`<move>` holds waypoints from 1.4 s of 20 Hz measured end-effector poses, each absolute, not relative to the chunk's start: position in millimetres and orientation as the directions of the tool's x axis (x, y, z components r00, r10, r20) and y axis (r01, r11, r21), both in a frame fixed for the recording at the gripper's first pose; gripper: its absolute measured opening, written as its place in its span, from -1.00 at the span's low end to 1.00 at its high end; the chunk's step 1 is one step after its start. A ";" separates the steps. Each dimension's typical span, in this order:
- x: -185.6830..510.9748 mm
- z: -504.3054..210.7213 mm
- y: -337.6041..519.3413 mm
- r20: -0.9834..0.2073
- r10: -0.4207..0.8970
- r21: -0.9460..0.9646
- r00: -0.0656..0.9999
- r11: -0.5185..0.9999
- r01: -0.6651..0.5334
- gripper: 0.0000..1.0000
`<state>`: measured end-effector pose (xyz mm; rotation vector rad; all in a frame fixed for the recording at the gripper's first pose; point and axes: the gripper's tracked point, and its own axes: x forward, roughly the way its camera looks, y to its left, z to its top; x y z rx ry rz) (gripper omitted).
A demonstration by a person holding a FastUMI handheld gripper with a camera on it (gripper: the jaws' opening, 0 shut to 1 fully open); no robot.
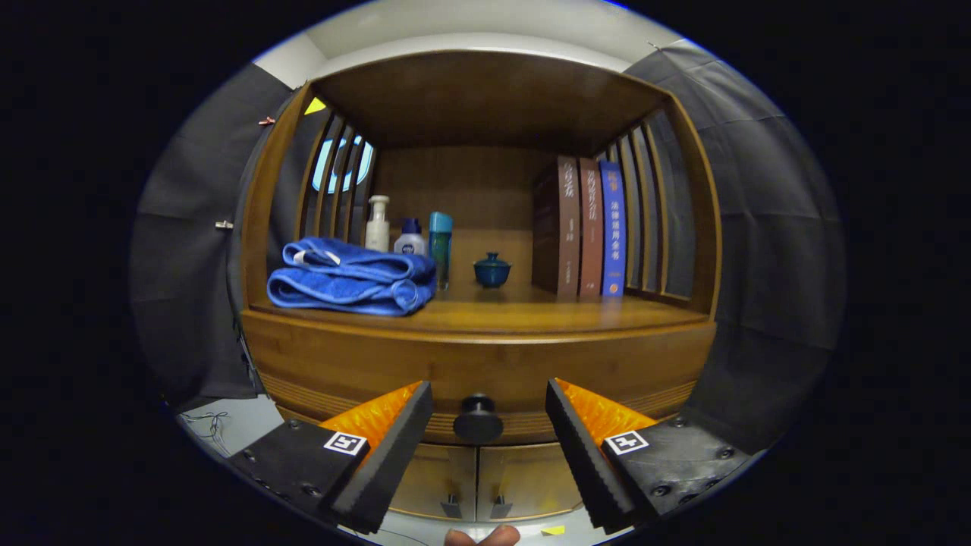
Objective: Pull open the drawer, take out the items inside it, and place them on the countertop above the cabinet.
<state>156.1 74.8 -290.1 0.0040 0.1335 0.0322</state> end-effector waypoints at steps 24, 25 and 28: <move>109.8 -315.9 71.4 -0.213 0.032 0.053 0.976 0.998 -0.021 -0.26; 103.3 -315.6 70.0 -0.216 0.030 0.052 0.976 0.998 -0.019 -0.26; 75.2 -314.3 68.4 -0.220 0.028 0.049 0.975 0.999 -0.018 -0.26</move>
